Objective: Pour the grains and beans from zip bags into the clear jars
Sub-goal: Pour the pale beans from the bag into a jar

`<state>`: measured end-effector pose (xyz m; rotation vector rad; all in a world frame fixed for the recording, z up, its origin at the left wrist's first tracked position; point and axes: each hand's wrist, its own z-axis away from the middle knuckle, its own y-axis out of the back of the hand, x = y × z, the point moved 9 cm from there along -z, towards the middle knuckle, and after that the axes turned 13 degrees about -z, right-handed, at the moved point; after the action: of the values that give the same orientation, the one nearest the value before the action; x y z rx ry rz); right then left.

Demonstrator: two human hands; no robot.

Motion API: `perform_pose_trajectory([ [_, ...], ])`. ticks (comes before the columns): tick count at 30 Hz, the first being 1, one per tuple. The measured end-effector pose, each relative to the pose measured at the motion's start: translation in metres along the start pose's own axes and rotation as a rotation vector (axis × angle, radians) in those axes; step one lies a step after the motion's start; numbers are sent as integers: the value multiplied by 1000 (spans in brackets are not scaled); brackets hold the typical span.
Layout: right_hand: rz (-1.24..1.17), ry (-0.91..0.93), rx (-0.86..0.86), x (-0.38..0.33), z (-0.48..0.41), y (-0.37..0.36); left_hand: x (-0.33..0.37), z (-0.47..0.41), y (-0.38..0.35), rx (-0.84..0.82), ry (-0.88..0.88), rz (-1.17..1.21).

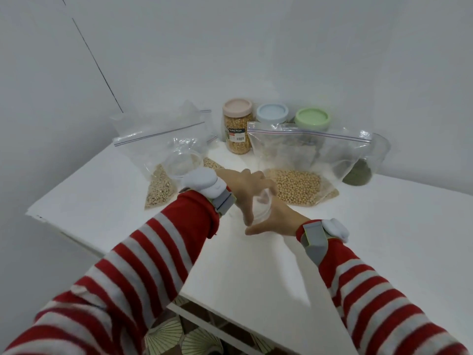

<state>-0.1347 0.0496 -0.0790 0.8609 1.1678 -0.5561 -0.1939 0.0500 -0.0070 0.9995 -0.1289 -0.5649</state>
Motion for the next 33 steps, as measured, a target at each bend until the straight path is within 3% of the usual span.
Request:
perform_pose_trajectory([
  [2,-5,8,-3,2,0,0,-6,-2,14,70,51,73],
  [5,-62,-68,-30,10,1,-1,-50,10,36,225,215,469],
  [7,-73,-114,-105,13,4,-2,-91,13,40,420,322,653],
  [10,-50,-169,-172,16,11,1,-118,-1,11,658,483,693],
  [13,115,-278,-224,21,21,6,-110,-21,-19,831,519,795],
  [16,385,-413,-233,15,33,35,-112,-37,-47,840,574,817],
  [18,425,-324,-116,-15,31,67,-112,-51,-67,721,588,725],
  [21,293,24,415,-85,32,144,-113,-68,-88,542,584,652],
  [23,518,112,689,-114,38,190,-120,-69,-75,585,546,626],
  [24,673,17,705,-113,35,204,-122,-62,-58,682,529,663],
  [26,831,-277,590,-91,27,220,-121,-48,-28,818,415,984],
  [28,821,-365,553,-87,27,221,-109,-47,4,781,201,1314],
  [30,764,-227,560,-102,26,213,-112,-43,41,830,141,1204],
  [33,579,-64,644,-132,38,213,-143,-23,91,1075,297,927],
])
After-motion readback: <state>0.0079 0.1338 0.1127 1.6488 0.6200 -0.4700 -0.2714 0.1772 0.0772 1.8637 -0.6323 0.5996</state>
